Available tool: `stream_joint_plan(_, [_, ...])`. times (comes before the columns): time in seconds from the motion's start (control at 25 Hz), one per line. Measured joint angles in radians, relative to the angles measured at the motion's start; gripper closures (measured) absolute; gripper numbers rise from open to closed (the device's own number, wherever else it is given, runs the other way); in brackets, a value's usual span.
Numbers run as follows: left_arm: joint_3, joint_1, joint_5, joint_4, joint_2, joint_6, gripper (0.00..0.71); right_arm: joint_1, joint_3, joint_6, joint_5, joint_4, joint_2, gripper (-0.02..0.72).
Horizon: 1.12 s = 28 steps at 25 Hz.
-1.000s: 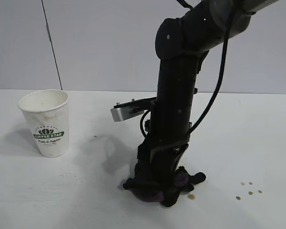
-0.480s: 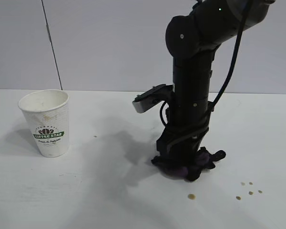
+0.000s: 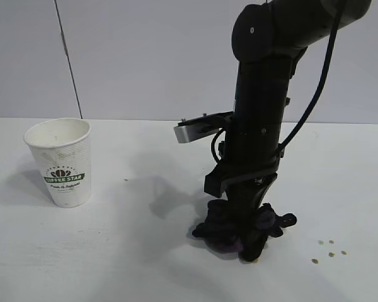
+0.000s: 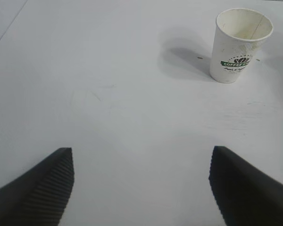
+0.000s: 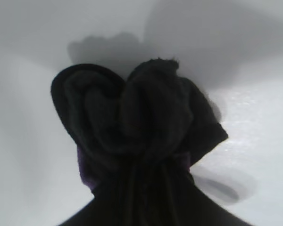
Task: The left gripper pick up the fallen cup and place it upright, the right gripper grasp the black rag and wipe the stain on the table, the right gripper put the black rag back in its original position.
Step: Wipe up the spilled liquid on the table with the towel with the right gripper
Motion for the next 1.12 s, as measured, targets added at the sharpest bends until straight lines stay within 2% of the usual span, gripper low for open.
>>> stream_joint_plan(0.24, [0.0, 0.0, 0.0, 0.0, 0.0, 0.0, 0.14, 0.014, 0.132, -0.055, -0.015, -0.029, -0.056, 0.643])
stream_joint_plan(0.4, [0.0, 0.0, 0.0, 0.0, 0.0, 0.0, 0.14, 0.014, 0.212, -0.03, -0.08, -0.054, -0.088, 0.643])
stream_joint_plan(0.52, [0.0, 0.0, 0.0, 0.0, 0.0, 0.0, 0.14, 0.014, 0.233, 0.046, -0.128, -0.11, -0.117, 0.643])
stream_joint_plan(0.6, [0.0, 0.0, 0.0, 0.0, 0.0, 0.0, 0.14, 0.005, 0.237, 0.131, -0.15, -0.163, -0.135, 0.643])
stream_joint_plan(0.72, [0.0, 0.0, 0.0, 0.0, 0.0, 0.0, 0.14, -0.033, 0.237, 0.277, -0.157, -0.276, -0.145, 0.643])
stream_joint_plan(0.8, [0.0, 0.0, 0.0, 0.0, 0.0, 0.0, 0.14, -0.07, 0.237, 0.327, -0.157, -0.313, -0.145, 0.643])
stream_joint_plan(0.92, [0.0, 0.0, 0.0, 0.0, 0.0, 0.0, 0.14, -0.102, 0.237, 0.333, -0.154, -0.301, -0.145, 0.643])
stream_joint_plan(1.12, [0.0, 0.0, 0.0, 0.0, 0.0, 0.0, 0.14, -0.106, 0.237, 0.213, -0.153, -0.148, -0.145, 0.643])
